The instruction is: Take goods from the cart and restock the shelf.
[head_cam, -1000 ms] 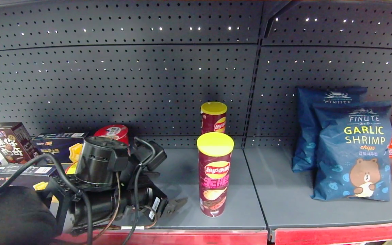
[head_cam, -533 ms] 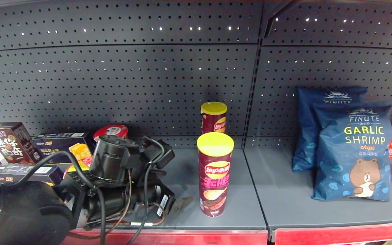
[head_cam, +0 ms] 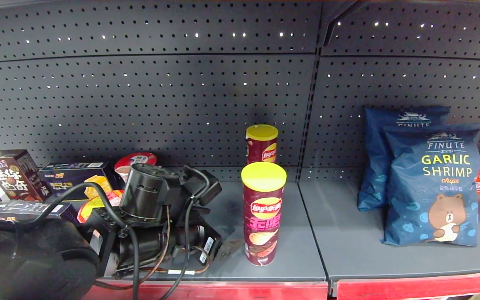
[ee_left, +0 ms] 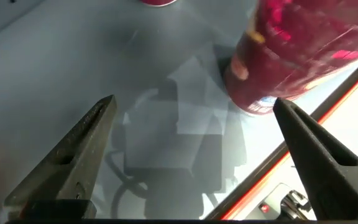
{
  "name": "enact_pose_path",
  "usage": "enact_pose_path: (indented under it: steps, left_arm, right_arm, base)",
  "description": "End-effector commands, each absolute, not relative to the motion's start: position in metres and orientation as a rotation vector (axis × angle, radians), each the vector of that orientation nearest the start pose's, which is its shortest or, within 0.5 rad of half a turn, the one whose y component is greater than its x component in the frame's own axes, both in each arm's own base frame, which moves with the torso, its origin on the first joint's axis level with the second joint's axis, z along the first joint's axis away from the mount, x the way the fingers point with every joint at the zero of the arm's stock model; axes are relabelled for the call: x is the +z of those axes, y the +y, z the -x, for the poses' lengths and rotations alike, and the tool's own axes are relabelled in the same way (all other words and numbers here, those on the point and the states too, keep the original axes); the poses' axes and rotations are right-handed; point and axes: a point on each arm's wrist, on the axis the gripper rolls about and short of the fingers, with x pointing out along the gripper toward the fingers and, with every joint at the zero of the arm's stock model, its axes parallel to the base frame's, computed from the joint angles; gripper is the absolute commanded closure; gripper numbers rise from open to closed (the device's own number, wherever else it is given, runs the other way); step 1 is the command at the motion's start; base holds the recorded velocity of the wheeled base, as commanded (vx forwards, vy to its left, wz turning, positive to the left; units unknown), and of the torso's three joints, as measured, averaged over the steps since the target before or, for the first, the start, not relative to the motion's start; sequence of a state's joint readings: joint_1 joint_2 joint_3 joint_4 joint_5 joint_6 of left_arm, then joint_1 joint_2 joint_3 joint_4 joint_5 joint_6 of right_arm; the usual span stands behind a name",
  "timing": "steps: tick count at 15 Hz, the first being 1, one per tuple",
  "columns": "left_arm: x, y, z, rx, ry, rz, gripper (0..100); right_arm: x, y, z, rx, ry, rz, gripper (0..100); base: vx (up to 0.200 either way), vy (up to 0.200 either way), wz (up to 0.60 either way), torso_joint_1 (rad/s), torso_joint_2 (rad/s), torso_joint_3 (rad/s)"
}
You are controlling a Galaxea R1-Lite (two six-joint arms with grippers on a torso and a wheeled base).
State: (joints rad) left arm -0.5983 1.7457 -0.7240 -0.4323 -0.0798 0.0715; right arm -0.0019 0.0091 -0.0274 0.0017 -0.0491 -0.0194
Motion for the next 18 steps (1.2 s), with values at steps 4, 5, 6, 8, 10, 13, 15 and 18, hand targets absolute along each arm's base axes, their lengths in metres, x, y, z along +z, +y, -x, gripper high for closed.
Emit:
enact_pose_path:
  steps: [4, 5, 6, 8, 10, 13, 15, 18]
  left_arm:
    - [0.129, -0.174, -0.241, -0.698, 0.551, -0.224, 0]
    - [0.13, -0.174, -0.241, -0.698, 0.55, -0.224, 0]
    - [0.13, -0.174, -0.241, -0.698, 0.55, -0.224, 0]
    - [0.13, -0.17, -0.242, -0.686, 0.552, -0.221, 0]
    - [0.128, -0.162, -0.246, -0.66, 0.56, -0.216, 0]
    - [0.127, -0.162, -0.25, -0.61, 0.559, -0.227, 0]
    - [0.124, -0.166, -0.257, -0.583, 0.564, -0.237, 0]
    - [0.123, -0.171, -0.263, -0.586, 0.558, -0.236, 0]
  right_arm:
    - [0.083, -0.001, 0.024, -0.052, -0.015, 0.02, 0]
    - [0.083, -0.001, 0.024, -0.051, -0.015, 0.02, 0]
    - [0.083, -0.001, 0.024, -0.051, -0.015, 0.02, 0]
    - [0.083, -0.001, 0.024, -0.051, -0.015, 0.02, 0]
    - [0.083, -0.001, 0.024, -0.051, -0.013, 0.02, 0]
    - [0.083, -0.001, 0.024, -0.052, -0.013, 0.02, 0]
    - [0.083, -0.001, 0.024, -0.052, -0.015, 0.02, 0]
    - [0.083, -0.001, 0.024, -0.052, -0.015, 0.018, 0]
  base:
    - [0.0, 0.0, 0.0, 0.0, 0.0, 0.0]
    - [0.0, 0.0, 0.0, 0.0, 0.0, 0.0]
    - [0.0, 0.0, 0.0, 0.0, 0.0, 0.0]
    - [0.0, 0.0, 0.0, 0.0, 0.0, 0.0]
    - [0.0, 0.0, 0.0, 0.0, 0.0, 0.0]
    - [0.0, 0.0, 0.0, 0.0, 0.0, 0.0]
    - [0.0, 0.0, 0.0, 0.0, 0.0, 0.0]
    - [0.0, 0.0, 0.0, 0.0, 0.0, 0.0]
